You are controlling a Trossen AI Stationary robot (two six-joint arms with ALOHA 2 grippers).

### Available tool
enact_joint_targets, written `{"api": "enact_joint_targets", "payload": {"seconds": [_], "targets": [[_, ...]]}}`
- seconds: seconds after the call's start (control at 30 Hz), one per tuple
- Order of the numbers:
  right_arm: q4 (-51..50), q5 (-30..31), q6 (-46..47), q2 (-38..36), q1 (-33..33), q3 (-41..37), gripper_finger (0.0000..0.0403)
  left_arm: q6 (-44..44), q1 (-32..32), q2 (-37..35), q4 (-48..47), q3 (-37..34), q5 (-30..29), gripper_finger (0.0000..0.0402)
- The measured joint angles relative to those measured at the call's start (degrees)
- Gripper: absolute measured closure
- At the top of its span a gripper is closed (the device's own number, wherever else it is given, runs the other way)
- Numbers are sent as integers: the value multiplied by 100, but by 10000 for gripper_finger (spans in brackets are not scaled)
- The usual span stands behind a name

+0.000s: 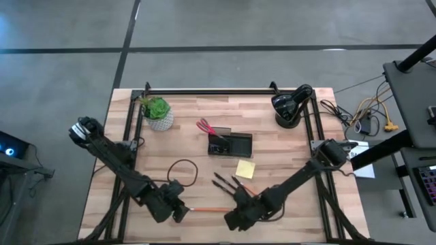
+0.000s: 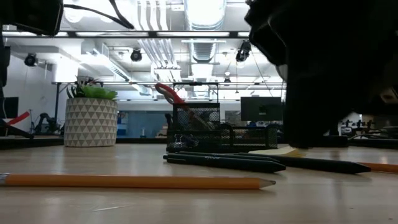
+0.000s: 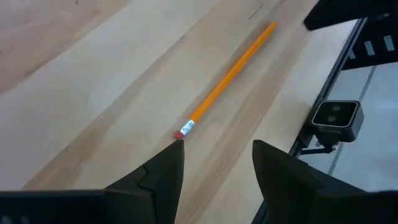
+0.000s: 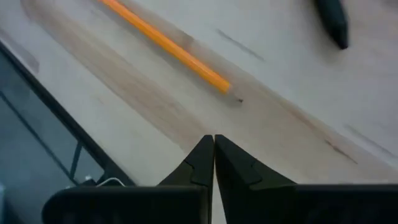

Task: Pick and place office supplies into organizer
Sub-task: Put the bottom left yellow pencil into the black desk organizer

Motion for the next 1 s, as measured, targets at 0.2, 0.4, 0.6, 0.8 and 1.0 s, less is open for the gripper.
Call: {"api": "enact_joint_targets", "payload": {"seconds": [0.2,0.4,0.6,0.8,1.0], "targets": [[833,32,70,165,-64,-202,395,122,2,0,-10,-8,-127,228],[668,214,99,295,-88,-139,395,129,-3,7,-6,-19,-127,228],[640,249,70,299,-90,-142,395,123,1,11,-6,-39,-127,228],[642,293,184,286,-92,-129,395,114,2,13,-6,-59,-127,228],[246,673,622,223,-55,-109,395,104,2,15,-6,-63,-126,228]]}}
